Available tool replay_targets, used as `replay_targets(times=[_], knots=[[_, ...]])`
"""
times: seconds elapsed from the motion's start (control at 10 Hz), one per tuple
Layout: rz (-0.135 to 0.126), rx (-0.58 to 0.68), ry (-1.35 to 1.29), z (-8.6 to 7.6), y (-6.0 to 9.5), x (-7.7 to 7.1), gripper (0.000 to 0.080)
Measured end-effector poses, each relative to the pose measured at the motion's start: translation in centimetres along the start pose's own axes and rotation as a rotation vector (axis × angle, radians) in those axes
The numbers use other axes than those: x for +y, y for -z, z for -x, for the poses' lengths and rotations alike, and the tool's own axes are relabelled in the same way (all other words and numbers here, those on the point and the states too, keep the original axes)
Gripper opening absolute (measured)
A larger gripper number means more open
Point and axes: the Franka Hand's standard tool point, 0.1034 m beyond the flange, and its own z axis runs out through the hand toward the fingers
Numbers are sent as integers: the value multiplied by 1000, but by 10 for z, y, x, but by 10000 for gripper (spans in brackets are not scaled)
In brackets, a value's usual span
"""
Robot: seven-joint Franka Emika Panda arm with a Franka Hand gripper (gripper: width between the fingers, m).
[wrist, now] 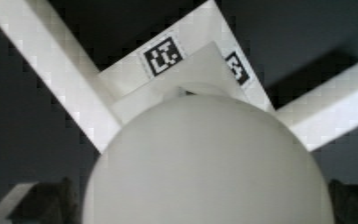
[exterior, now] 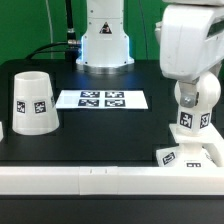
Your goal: Assemble lamp
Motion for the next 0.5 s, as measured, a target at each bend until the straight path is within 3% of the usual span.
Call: replay_targets(times=[0.5], knots=[[14, -30, 376, -1, -1, -1, 699]])
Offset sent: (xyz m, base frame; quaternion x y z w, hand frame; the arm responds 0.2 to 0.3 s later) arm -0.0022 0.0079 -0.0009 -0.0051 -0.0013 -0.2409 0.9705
